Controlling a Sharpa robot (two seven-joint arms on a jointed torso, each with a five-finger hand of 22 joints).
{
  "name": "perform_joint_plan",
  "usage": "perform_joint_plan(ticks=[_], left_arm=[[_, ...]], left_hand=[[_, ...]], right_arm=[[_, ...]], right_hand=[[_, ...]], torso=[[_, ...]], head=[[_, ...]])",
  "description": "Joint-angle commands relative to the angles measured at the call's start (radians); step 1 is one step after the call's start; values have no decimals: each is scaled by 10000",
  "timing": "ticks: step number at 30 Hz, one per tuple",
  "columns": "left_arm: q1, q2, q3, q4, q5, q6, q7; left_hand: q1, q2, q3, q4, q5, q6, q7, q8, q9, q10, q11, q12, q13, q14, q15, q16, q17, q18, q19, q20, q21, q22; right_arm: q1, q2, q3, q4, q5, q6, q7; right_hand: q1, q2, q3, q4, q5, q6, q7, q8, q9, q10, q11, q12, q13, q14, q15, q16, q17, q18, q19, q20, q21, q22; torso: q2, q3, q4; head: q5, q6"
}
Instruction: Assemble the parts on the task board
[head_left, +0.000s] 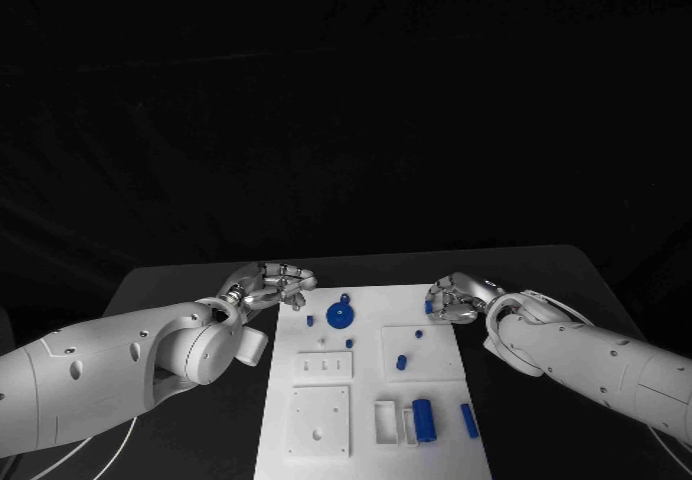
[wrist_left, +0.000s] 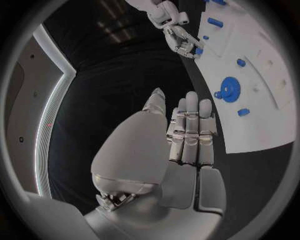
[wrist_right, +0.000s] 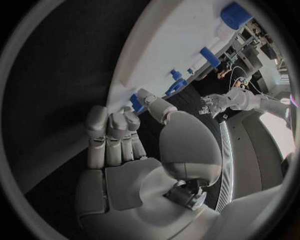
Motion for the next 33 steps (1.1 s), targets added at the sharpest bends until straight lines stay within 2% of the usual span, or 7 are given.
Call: perform_joint_plan(ticks=[1,11,15,26,33], left_arm=[[4,17,8,13,22,167,83],[5,22,8,7,15,178,66],[5,28,8,18,12,160,65],[5,29,8,17,8,151,62],[5,30,8,7,7,151,59]], left_hand=[[-8,34,40,2,-18,77,9,34,-16,-29,18,-62,-5,-16,-32,69,-17,328,5,-82,38,-11],[-2,25,38,1,-21,74,11,32,-19,-33,19,-67,-5,-18,-32,69,-19,326,3,-83,39,-13],[1,23,37,1,-22,73,12,31,-19,-34,19,-68,-5,-19,-32,69,-20,326,2,-84,40,-14],[15,24,40,0,-24,64,21,27,-24,-41,25,-77,-6,-20,-31,71,-23,324,1,-86,42,-18],[14,25,39,3,-25,63,24,26,-26,-43,26,-80,-6,-20,-30,71,-24,322,0,-85,43,-19]], right_arm=[[-40,0,-25,2,-69,164,-6],[-39,28,-39,7,-61,236,4],[-39,68,-47,2,-42,237,13],[-39,76,-69,10,-33,208,14],[-39,82,-70,7,-23,167,28]], right_hand=[[14,106,66,-13,-26,140,63,46,9,7,-49,45,16,8,-31,-69,12,999,-4,-4,-17,161],[53,255,156,-74,-118,250,74,81,8,16,-38,59,18,12,-21,-83,42,999,-16,-7,-8,166],[64,251,273,-61,-291,294,76,81,-5,23,-35,68,18,18,-16,-96,63,999,-20,2,-3,165],[27,277,344,-16,-328,363,85,99,-8,25,-26,70,14,25,-9,-106,79,999,-19,10,3,164],[-9,367,434,-17,-349,709,104,246,45,25,-7,78,10,32,10,-122,112,999,-21,12,20,168]], torso=[[2,-2,2],[6,-2,-11],[4,3,-6],[6,4,1],[7,7,-2]], head=[[-2,2],[-7,-21],[-8,-24],[11,-25],[8,-32]])
